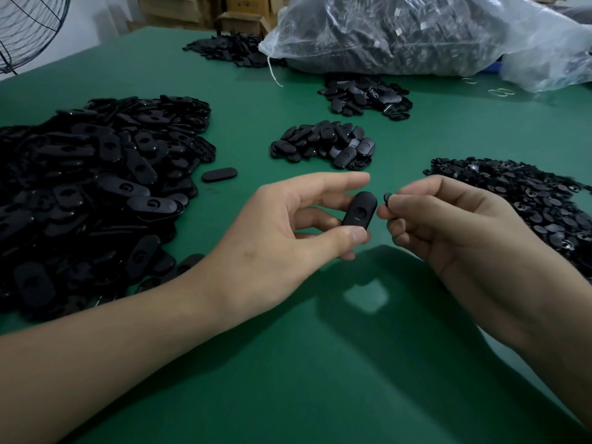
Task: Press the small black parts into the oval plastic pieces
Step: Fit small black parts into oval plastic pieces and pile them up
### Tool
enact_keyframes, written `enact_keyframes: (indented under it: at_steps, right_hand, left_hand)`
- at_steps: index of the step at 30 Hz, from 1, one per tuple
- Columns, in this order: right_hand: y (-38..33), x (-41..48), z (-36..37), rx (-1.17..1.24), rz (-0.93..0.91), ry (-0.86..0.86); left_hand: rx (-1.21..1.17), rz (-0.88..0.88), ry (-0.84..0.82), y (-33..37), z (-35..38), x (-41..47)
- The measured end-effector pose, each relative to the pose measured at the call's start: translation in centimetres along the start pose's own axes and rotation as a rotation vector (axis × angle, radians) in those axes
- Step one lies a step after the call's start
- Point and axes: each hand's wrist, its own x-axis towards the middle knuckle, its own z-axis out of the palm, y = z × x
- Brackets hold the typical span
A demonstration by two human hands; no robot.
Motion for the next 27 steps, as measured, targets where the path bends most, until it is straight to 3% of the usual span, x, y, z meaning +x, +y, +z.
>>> enact_keyframes:
  at_steps: [11,27]
  right_hand:
    - [-0.19,-0.18,0.14,0.007,0.033,-0.032]
    - [0.38,-0.55,0.62,-0.238,-0.057,0.023]
  left_hand:
    - [-0.004,-0.012,0.050,0.20,-0.15,0.23]
    - [0.002,-0.017,0.117,0.28,0.02,-0.02]
